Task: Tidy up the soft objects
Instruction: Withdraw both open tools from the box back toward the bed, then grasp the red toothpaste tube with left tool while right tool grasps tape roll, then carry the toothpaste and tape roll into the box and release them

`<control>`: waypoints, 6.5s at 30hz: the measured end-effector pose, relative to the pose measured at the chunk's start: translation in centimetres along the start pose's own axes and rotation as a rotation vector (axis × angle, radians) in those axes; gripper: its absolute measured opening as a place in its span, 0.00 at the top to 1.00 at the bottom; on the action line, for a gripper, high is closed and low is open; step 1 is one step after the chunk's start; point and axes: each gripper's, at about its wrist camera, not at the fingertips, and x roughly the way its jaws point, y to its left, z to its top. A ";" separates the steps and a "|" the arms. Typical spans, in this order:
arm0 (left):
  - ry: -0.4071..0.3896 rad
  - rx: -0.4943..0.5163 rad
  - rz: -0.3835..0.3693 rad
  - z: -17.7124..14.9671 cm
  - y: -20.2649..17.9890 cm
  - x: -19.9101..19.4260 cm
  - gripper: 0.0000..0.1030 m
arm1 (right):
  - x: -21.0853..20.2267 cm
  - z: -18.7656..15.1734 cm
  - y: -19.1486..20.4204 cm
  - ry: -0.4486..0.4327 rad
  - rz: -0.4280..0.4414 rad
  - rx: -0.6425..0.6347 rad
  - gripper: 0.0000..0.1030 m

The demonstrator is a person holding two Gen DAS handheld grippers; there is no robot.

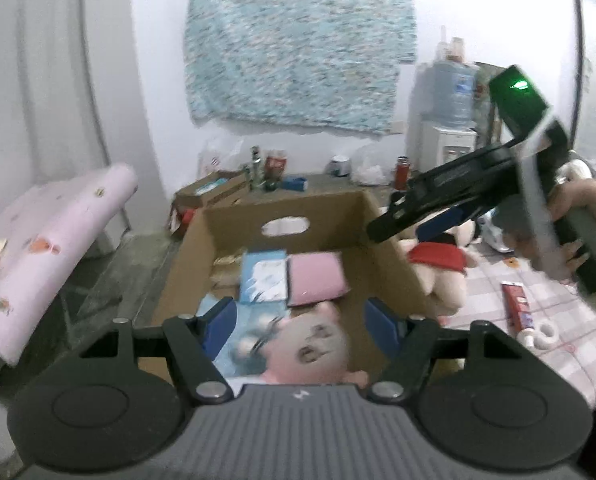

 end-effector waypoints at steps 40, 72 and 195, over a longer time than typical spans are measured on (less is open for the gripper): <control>0.466 0.098 0.034 -0.2 3.0 23.5 0.20 | -2.7 -7.2 -5.5 -0.066 0.069 0.064 0.07; 0.398 0.420 -0.499 0.1 -26.8 21.5 0.71 | -14.8 -16.5 -24.3 -0.183 -0.342 0.278 0.07; 0.611 0.381 -0.173 -3.4 -5.5 21.3 0.63 | -8.4 -13.5 -3.1 -0.144 -0.080 -0.082 0.88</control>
